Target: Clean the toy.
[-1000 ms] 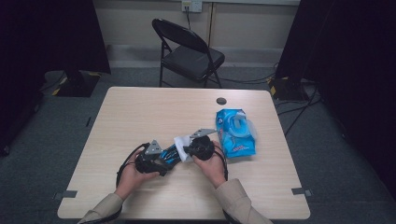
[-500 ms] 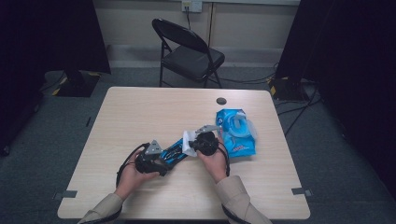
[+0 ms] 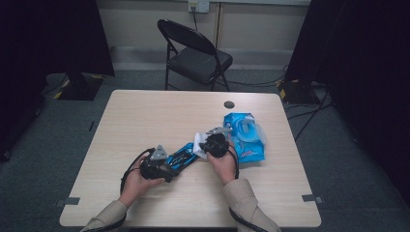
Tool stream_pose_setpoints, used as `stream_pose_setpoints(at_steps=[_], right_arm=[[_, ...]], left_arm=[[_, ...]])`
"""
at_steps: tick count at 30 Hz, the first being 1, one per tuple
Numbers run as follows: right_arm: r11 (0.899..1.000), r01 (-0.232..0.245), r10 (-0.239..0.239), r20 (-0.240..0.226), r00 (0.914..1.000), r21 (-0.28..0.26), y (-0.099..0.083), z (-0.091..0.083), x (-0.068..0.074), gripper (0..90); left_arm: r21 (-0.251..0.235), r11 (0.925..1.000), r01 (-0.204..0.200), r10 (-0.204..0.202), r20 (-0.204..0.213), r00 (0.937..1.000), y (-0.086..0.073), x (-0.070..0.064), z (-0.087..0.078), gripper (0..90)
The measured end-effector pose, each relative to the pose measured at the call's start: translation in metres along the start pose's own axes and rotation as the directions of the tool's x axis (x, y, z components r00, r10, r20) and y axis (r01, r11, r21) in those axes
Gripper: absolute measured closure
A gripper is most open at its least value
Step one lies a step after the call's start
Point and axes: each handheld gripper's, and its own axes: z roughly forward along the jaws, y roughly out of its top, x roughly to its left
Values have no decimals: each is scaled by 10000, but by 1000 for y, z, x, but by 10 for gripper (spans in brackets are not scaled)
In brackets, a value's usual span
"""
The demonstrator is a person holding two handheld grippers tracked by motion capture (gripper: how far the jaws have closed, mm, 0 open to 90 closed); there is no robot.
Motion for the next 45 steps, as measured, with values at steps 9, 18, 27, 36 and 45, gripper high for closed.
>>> stream_pose_setpoints(at_steps=[9, 18, 27, 36, 45], right_arm=[[9989, -453, 450, 231, 9987, 136, -18, -3, -14, 879], [9996, -276, 273, 264, 9993, 90, -24, -13, -15, 876], [9992, -405, 406, 224, 9989, -35, -27, -23, -17, 874], [9988, -480, 481, 150, 9987, -86, -30, -29, -17, 874], [9988, -496, 497, 97, 9987, -54, -30, -25, -15, 873]], left_arm=[[-8, 10000, 4, -4, -17, 10000, 0, 0, 0, 240], [330, 9994, -122, 125, -92, 9999, 1, 2, -2, 178], [229, 9996, -183, 176, 282, 9994, 4, 2, -18, 189], [-392, 9992, -24, 35, 263, 9996, 19, 7, -40, 219], [-273, 9996, 6, 7, 447, 9990, 36, 10, -16, 362]])
